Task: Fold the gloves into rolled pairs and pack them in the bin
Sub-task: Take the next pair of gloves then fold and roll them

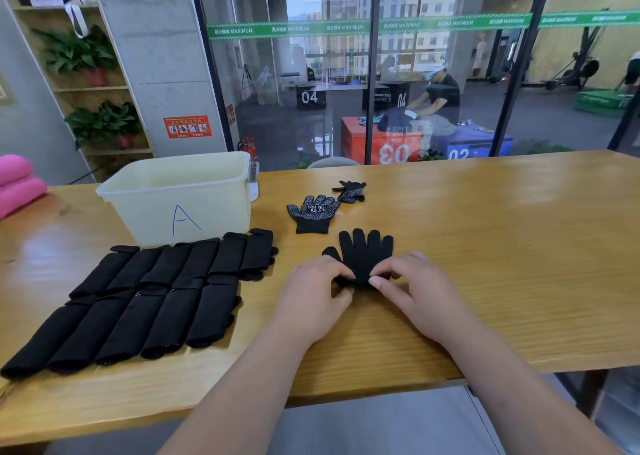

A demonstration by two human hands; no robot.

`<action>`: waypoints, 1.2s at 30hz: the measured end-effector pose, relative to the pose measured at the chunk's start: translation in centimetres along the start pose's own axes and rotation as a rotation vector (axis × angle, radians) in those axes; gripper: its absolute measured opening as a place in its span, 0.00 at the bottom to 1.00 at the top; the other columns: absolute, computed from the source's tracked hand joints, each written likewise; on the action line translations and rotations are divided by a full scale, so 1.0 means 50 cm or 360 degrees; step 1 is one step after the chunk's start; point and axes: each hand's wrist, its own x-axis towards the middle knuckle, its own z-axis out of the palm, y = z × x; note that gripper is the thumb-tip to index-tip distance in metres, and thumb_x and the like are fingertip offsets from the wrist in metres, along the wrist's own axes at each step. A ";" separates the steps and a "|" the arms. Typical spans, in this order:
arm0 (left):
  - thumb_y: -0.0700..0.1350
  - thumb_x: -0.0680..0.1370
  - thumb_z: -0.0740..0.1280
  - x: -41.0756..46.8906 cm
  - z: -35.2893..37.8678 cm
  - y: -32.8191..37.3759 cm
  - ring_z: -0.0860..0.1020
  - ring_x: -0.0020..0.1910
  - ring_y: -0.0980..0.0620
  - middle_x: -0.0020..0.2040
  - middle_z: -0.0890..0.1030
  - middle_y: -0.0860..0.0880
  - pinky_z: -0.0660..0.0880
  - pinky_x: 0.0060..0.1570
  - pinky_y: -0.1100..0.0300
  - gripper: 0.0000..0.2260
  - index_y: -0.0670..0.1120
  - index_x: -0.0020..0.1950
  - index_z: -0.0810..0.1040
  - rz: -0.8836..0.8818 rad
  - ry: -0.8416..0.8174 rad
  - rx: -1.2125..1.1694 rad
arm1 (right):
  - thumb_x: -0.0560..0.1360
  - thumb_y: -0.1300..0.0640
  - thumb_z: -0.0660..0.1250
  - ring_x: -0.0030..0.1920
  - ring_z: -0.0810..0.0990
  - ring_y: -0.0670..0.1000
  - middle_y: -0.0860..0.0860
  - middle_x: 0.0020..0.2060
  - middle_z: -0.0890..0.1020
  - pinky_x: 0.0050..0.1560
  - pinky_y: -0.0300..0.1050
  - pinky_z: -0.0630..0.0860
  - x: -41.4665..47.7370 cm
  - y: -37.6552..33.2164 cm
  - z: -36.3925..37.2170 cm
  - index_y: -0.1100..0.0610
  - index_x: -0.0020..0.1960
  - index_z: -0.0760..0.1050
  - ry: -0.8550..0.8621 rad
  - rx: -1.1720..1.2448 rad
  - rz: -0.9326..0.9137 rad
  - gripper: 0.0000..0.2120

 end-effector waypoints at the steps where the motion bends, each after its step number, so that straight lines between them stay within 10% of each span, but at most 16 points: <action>1: 0.50 0.79 0.71 0.001 0.002 -0.001 0.78 0.54 0.60 0.53 0.80 0.62 0.77 0.58 0.54 0.09 0.57 0.59 0.84 -0.0004 0.0030 -0.0015 | 0.78 0.40 0.72 0.55 0.74 0.39 0.33 0.48 0.81 0.52 0.38 0.74 -0.001 0.000 -0.002 0.41 0.58 0.81 -0.0015 0.0023 0.0018 0.11; 17: 0.55 0.79 0.75 0.012 0.008 0.004 0.74 0.52 0.60 0.44 0.80 0.62 0.72 0.57 0.56 0.13 0.61 0.61 0.76 -0.0219 0.0187 -0.0047 | 0.77 0.45 0.75 0.37 0.77 0.43 0.40 0.40 0.80 0.40 0.44 0.76 0.012 0.009 0.009 0.39 0.59 0.74 0.0025 -0.0012 0.0317 0.14; 25: 0.52 0.83 0.68 0.015 0.029 0.000 0.70 0.59 0.54 0.56 0.76 0.60 0.71 0.61 0.53 0.09 0.56 0.60 0.86 0.0087 0.0221 0.0410 | 0.78 0.50 0.73 0.50 0.75 0.48 0.41 0.49 0.78 0.42 0.43 0.74 0.006 0.004 0.029 0.48 0.48 0.87 0.0207 -0.0689 -0.0077 0.05; 36: 0.54 0.84 0.64 0.014 0.026 -0.005 0.70 0.68 0.59 0.66 0.80 0.63 0.65 0.67 0.58 0.13 0.58 0.67 0.82 0.0064 0.0110 0.0324 | 0.76 0.40 0.70 0.54 0.73 0.43 0.35 0.55 0.80 0.50 0.41 0.76 0.004 -0.005 0.016 0.42 0.60 0.82 0.0031 -0.0470 0.0087 0.15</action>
